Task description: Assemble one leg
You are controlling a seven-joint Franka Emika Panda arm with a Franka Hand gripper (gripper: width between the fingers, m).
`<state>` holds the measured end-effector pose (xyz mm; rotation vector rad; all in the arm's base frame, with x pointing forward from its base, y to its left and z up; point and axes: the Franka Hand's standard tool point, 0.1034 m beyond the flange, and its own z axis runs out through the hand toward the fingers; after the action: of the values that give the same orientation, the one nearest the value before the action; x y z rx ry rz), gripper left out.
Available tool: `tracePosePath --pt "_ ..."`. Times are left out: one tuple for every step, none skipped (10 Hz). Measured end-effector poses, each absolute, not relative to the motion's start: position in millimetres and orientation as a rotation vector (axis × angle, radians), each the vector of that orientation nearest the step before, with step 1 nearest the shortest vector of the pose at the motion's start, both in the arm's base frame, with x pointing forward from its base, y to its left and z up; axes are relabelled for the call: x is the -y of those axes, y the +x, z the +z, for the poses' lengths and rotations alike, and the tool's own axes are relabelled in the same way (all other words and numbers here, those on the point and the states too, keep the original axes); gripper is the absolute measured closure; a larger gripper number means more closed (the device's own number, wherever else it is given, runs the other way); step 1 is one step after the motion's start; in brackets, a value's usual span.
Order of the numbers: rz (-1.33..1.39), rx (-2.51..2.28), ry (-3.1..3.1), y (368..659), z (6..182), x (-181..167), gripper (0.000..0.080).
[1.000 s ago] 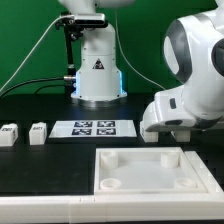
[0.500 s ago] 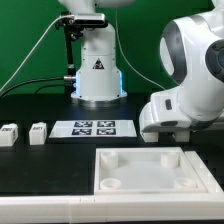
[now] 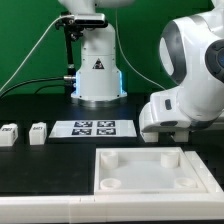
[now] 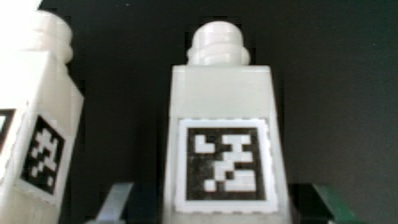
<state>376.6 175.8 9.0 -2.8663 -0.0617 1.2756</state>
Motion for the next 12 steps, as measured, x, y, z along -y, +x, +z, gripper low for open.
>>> tracePosePath --pt "1.283 0.066 -2.867 379 24.1 -174 0.0508" --pt "1.302 0.078 -2.867 380 47.6 -172 0.0508" --pt "1.298 0.093 -2.867 386 71.0 -168 0.0508" --pt "1.277 0.107 -2.868 393 88.8 -164 0.0508" --pt "1.23 0.12 -2.878 400 92.9 -165 0.0508" --pt "1.203 0.12 -2.887 400 89.9 -166 0.0507" --pt "1.2 0.119 -2.888 400 89.0 -166 0.0507" --pt "1.13 0.116 -2.909 405 87.5 -167 0.0507" --pt "0.96 0.108 -2.957 414 85.5 -169 0.0507" --pt "0.842 0.117 -2.986 413 86.9 -167 0.0506" --pt "0.689 0.143 -3.005 423 86.8 -160 0.0506" --pt "0.573 0.182 -3.014 432 93.3 -152 0.0506"
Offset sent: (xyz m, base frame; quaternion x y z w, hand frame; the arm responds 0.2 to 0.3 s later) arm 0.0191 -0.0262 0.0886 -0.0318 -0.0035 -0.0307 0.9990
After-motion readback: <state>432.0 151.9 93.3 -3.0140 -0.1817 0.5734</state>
